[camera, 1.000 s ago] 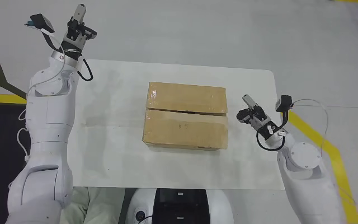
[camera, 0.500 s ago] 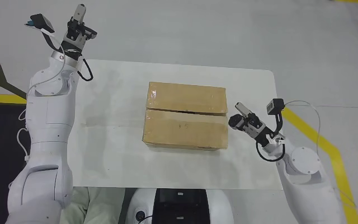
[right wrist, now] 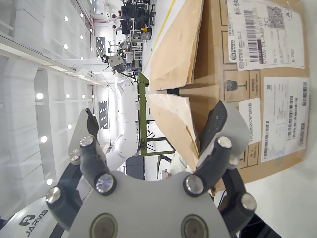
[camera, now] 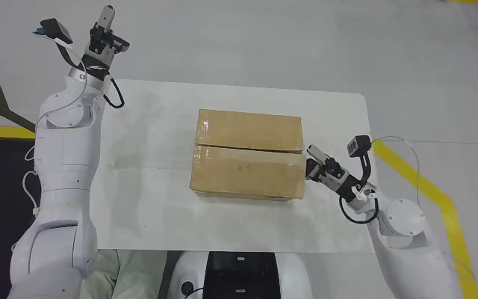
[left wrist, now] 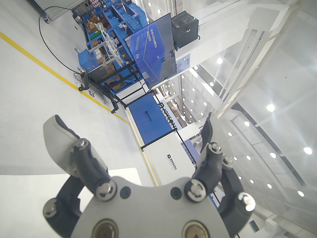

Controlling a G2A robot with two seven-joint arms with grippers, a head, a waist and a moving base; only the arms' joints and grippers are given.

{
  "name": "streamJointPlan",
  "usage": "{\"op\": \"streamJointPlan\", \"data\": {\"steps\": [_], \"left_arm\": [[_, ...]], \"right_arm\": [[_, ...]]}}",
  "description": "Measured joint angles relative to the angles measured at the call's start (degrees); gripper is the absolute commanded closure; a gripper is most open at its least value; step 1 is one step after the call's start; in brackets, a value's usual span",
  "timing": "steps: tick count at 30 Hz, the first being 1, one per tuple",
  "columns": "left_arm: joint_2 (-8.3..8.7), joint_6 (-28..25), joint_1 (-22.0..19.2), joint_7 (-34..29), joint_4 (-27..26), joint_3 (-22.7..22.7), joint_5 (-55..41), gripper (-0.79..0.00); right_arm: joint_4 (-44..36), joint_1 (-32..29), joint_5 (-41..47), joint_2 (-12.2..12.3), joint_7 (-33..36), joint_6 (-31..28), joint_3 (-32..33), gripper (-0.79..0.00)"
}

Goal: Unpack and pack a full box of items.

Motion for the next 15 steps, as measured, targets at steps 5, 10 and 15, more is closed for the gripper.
{"op": "streamJointPlan", "data": {"steps": [5, 10, 15], "left_arm": [[0.0, 0.0, 0.0, 0.0, 0.0, 0.0, 0.0, -0.785], [0.0, 0.0, 0.0, 0.0, 0.0, 0.0, 0.0, -0.785], [0.0, 0.0, 0.0, 0.0, 0.0, 0.0, 0.0, -0.785]], "right_arm": [[-0.8, -0.4, 2.4, 0.2, 2.0, -0.8, 0.6, -0.785], [-2.4, -1.3, 4.8, 0.5, 4.6, -1.3, 1.9, -0.785], [-4.2, -2.1, 7.6, 0.9, 10.5, -0.7, 3.0, -0.785]]}}
